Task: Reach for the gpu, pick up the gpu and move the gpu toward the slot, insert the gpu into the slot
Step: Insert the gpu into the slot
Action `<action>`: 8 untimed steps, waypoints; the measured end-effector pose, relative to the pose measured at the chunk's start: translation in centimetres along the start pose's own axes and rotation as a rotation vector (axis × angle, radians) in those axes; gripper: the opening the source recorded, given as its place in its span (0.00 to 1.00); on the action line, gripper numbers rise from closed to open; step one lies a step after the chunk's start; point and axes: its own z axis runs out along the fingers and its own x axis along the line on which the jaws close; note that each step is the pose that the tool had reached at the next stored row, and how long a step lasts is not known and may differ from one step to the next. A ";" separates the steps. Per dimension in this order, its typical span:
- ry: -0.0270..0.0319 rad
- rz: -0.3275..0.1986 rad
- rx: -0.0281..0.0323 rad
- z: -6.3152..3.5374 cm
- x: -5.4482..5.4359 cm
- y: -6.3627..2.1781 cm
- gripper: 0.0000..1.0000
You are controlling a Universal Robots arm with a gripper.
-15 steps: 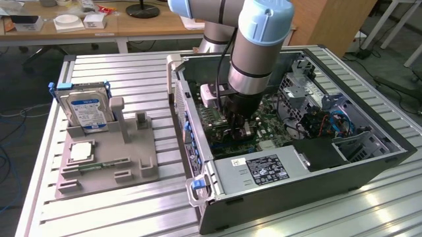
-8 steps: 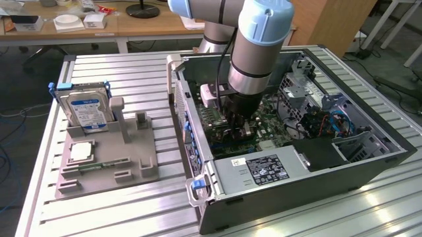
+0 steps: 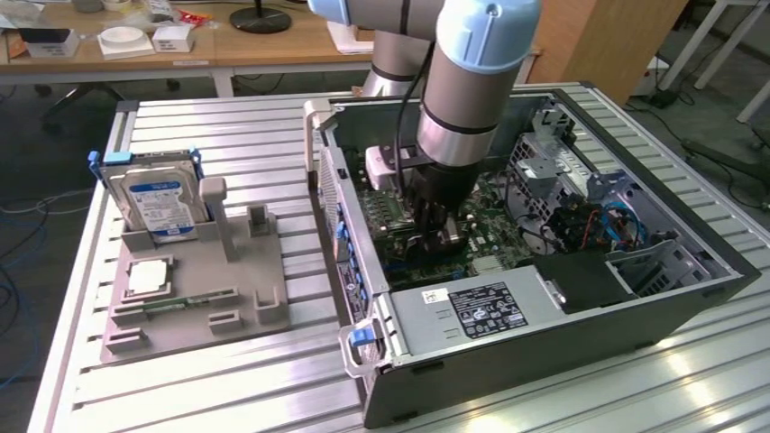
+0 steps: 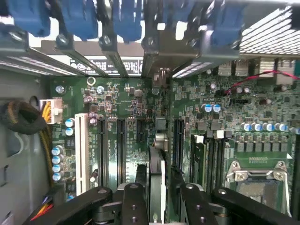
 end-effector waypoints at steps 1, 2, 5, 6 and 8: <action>0.0000 0.000 0.0006 -0.37 0.0 -0.01 0.34; 0.0000 0.000 0.0013 -0.70 0.0 -0.02 0.34; 0.0000 0.000 0.0028 -1.79 -0.1 -0.04 0.34; 0.0001 0.000 0.0032 -2.20 -0.1 -0.05 0.34; 0.0000 0.000 0.0040 -2.84 -0.2 -0.06 0.34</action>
